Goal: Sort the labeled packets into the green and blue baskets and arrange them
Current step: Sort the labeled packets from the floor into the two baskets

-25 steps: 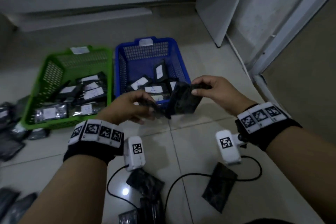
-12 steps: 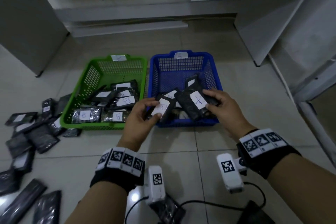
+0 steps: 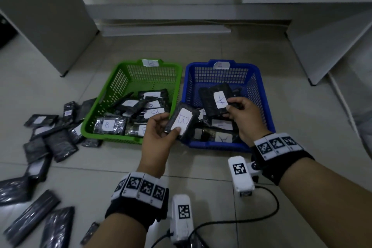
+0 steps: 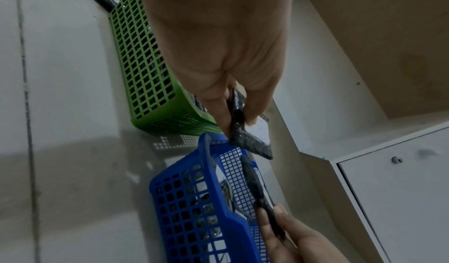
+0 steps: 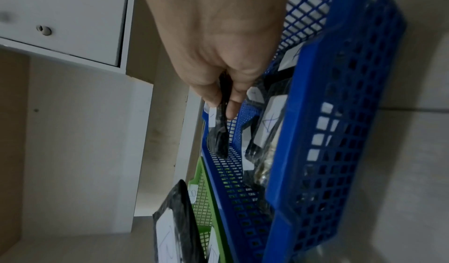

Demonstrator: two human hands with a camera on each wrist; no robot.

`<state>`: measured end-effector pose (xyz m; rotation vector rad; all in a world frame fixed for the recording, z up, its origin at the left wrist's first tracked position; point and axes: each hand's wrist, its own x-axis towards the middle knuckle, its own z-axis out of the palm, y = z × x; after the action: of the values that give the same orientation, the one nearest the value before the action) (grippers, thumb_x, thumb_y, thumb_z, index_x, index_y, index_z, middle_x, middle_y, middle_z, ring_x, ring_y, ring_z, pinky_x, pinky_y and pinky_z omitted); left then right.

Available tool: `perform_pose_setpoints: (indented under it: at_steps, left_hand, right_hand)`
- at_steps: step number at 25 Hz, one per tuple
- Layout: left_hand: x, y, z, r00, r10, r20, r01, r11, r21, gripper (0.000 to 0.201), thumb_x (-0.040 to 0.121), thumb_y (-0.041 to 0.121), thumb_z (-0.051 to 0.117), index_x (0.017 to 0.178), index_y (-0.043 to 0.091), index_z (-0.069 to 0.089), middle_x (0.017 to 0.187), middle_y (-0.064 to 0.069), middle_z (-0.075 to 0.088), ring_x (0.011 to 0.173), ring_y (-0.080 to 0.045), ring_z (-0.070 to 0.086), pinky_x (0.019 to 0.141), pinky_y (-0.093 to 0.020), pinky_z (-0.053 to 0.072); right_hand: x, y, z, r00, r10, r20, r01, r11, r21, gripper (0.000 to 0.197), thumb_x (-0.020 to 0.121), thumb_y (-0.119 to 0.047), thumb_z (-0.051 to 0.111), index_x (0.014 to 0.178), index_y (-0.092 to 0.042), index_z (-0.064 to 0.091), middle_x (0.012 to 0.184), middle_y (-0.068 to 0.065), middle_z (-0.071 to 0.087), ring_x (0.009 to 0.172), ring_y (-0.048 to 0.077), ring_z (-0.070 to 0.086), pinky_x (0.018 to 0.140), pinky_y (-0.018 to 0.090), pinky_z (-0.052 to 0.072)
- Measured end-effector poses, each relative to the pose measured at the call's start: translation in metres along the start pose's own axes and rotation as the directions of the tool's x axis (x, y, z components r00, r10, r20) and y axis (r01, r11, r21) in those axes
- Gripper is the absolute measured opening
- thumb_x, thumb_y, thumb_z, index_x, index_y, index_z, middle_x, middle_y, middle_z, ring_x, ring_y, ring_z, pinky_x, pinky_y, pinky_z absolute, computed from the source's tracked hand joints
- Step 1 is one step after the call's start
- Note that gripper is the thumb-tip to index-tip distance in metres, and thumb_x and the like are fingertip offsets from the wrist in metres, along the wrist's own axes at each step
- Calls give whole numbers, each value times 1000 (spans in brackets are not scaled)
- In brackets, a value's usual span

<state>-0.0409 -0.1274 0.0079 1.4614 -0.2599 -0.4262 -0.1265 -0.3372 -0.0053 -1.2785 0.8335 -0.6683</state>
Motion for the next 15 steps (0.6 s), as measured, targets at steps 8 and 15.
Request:
perform_pose_setpoints:
  at_steps: [8,15]
  left_hand:
    - [21,6,-25,981,-69,-180,42,988,-148,28,83,-3,65,105,12,55,103,-12,69,84,-20,66,73,-36,54]
    - [68,12,-47,945,63,-320,-13,988,157,26,83,10,62,99,29,61,86,-1,64,80,-20,62,78,-38,52]
  right_hand:
    - [54,2,69,989,84,-118,-94,992,-82,19,87,9,53,82,-9,57,91,12,61,98,31,64,86,39,55]
    - [74,12,76,989,135,-59,-117,478,-871,30,93,-14,53,121,-8,62,133,13,55,124,32,45,109,38,33]
